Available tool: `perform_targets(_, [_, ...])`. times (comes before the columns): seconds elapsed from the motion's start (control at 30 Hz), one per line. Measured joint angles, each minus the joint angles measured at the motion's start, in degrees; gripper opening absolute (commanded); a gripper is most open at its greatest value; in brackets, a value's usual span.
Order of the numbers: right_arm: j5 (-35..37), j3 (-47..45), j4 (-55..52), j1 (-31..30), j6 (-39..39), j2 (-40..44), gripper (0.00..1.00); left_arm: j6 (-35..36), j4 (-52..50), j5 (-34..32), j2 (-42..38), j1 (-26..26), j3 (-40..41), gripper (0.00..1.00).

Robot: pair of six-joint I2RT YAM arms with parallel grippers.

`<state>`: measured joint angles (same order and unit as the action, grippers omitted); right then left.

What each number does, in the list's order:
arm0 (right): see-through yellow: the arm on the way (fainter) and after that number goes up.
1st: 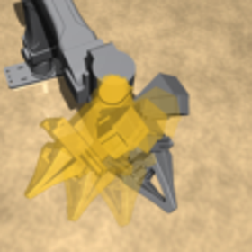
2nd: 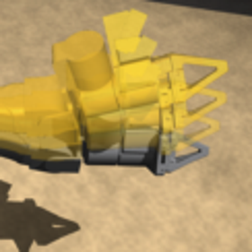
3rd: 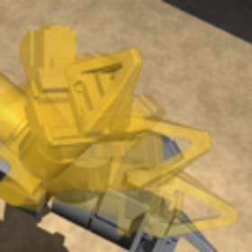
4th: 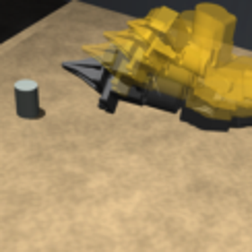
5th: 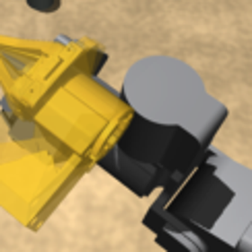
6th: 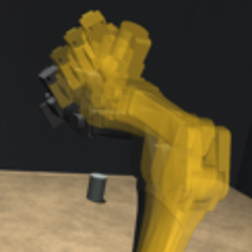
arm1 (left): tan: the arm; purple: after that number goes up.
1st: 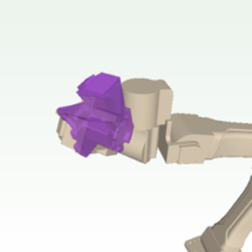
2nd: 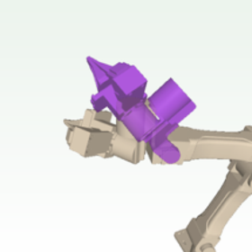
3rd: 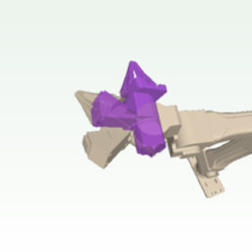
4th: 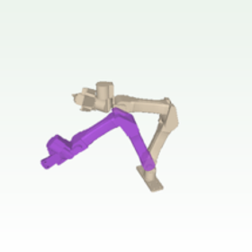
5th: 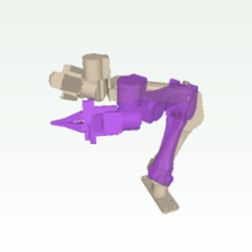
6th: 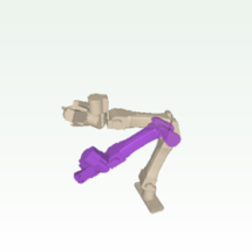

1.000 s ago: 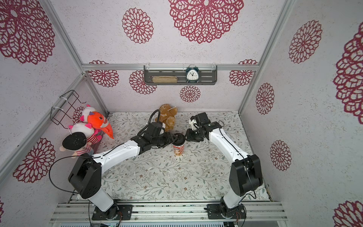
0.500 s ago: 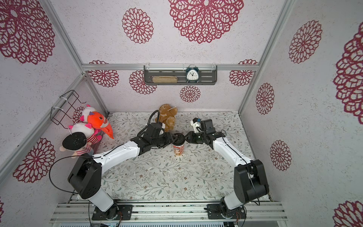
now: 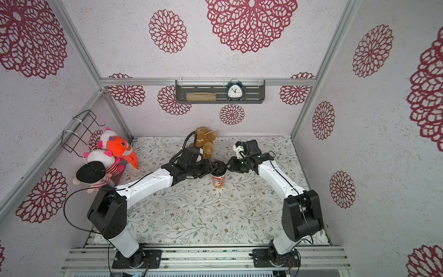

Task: Put the leak-proof paper on the milk tea cups
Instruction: Secure the cup lid on the cup.

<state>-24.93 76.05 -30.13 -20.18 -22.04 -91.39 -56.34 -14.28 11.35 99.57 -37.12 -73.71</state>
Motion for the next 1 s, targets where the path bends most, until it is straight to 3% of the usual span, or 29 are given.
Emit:
perform_targets(0.23, [1.4, 5.9, -2.6, 0.0, 0.0, 1.0, 0.43, 0.8, -2.4, -0.4, 0.2, 0.0, -1.4, 0.58])
perform_targets(0.43, [2.5, 5.5, -4.2, 0.0, 0.0, 4.6, 0.44, 1.9, -6.3, -1.7, 0.2, 0.0, -3.0, 0.79])
perform_targets(0.5, [2.7, 4.9, -4.3, 0.0, 0.0, 5.7, 0.44, 2.6, -8.1, -2.0, 0.2, 0.0, -3.8, 0.93])
perform_targets(0.57, [2.9, 4.2, -4.5, 0.0, 0.0, 6.4, 0.44, 3.3, -10.5, -2.3, 0.4, 0.0, -4.8, 1.00])
perform_targets(1.0, [4.0, 0.2, -4.9, 0.3, 0.0, 7.3, 0.44, 8.8, -20.5, -4.6, 2.6, 0.0, -18.1, 0.97])
